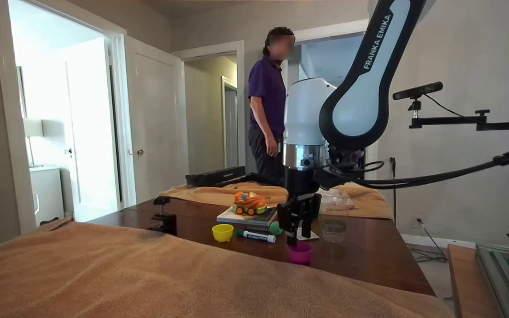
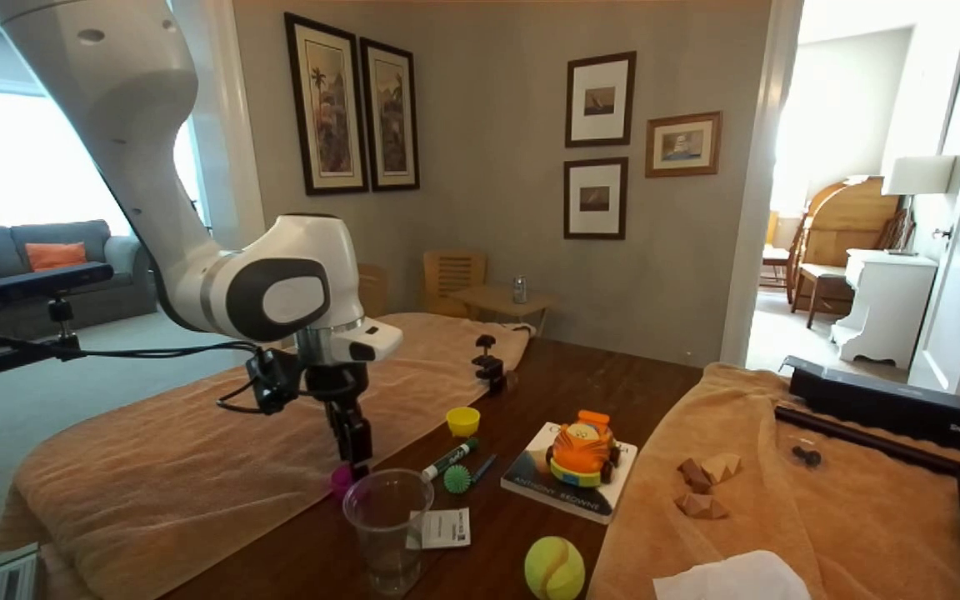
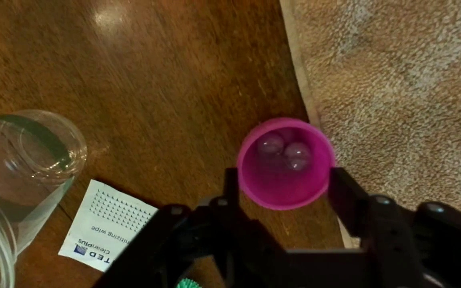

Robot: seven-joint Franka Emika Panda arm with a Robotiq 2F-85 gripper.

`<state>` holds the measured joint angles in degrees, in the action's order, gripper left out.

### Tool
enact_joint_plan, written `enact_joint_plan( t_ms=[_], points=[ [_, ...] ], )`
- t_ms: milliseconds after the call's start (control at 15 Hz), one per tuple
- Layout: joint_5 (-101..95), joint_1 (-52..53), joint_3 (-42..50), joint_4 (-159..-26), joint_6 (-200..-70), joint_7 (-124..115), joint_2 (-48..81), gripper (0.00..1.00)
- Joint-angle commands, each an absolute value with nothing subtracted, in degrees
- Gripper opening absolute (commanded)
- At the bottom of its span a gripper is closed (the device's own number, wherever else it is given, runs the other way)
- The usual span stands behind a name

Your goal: Put two pebbles in the pink bowl and one pebble in the yellow bowl

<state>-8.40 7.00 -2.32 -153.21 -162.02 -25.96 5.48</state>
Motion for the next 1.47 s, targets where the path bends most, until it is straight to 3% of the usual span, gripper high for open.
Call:
enact_joint_plan(
  t_ms=[0,67,133,1000,1400],
  points=[
    [-5.2,7.59,-3.85,-154.46,-162.36,-22.39,3.23,0.91],
    [-4.84,7.75,-4.32,-154.71,-161.96,-21.91,2.43,0.99],
    [-3.72,7.9,-5.08,-154.99,-161.03,-20.93,1.44,1.0],
    [0.81,9.98,-9.98,-157.79,-142.12,-16.31,-19.12,1.0],
    [0.06,10.71,-10.87,-157.43,-140.56,-15.49,-28.69,1.0]
  ],
)
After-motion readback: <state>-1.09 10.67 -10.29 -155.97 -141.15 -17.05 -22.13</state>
